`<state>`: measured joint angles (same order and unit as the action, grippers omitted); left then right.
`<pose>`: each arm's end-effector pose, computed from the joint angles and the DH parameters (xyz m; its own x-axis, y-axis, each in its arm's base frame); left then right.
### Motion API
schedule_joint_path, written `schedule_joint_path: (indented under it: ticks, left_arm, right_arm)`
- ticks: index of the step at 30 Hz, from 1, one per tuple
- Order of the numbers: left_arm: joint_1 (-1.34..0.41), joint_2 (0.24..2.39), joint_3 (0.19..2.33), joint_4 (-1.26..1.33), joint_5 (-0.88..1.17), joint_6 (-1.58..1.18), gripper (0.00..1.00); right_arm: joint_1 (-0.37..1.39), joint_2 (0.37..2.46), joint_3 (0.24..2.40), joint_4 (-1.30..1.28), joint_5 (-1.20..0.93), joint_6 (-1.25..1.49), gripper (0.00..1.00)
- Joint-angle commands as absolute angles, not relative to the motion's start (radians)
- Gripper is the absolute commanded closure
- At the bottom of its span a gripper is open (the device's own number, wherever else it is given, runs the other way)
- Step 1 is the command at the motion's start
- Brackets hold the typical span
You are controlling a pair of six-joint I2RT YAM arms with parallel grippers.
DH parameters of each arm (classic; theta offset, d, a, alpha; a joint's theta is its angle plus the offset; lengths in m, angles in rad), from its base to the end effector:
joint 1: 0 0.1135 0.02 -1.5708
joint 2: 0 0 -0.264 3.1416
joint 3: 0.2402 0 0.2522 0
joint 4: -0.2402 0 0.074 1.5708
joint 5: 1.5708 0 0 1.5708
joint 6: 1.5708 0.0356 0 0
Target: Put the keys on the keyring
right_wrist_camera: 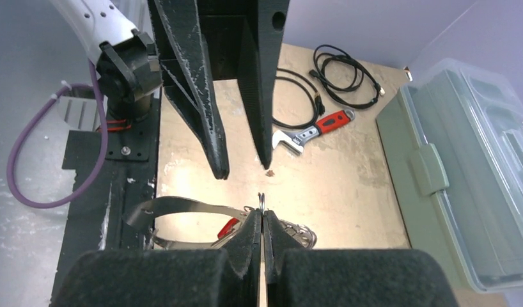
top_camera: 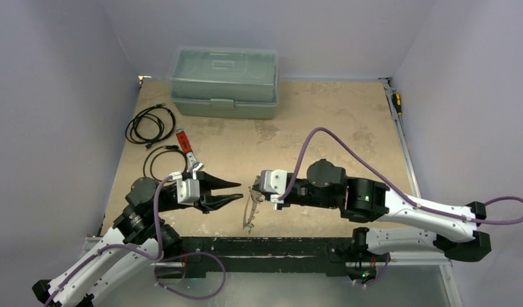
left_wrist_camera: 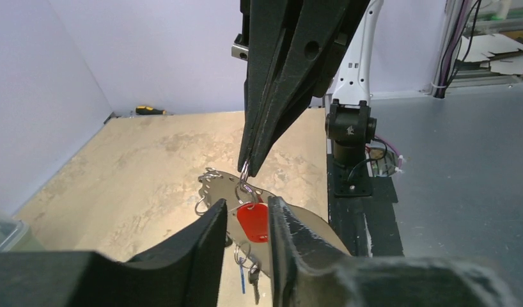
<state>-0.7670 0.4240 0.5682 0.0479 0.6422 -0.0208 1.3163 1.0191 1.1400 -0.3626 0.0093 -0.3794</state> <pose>0.0671 -0.0943 0.3363 0.1171 -0.1360 -0.9838 0.9817 0.1657 0.0939 0.0567 0.2167 0.4012 0.3016 -0.3116 -0.9011 -0.9191 0.1562 -0.3617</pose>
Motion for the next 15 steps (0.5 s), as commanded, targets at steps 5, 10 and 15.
schedule_joint_path:
  ticks: [5, 10, 15]
  left_arm:
    - [-0.766, 0.404, 0.599, 0.084, 0.649, -0.014, 0.6]
    - [-0.766, 0.417, 0.595, 0.095, 0.673, -0.02, 0.55]
    - [-0.766, 0.436, 0.575, 0.141, 0.727, -0.05, 0.51]
  right_arm:
    - [1.315, 0.898, 1.028, -0.104, 0.006, -0.296, 1.0]
    - [1.315, 0.851, 0.991, -0.031, 0.002, -0.277, 1.0]
    - [1.315, 0.831, 0.971, 0.044, -0.038, -0.272, 1.0]
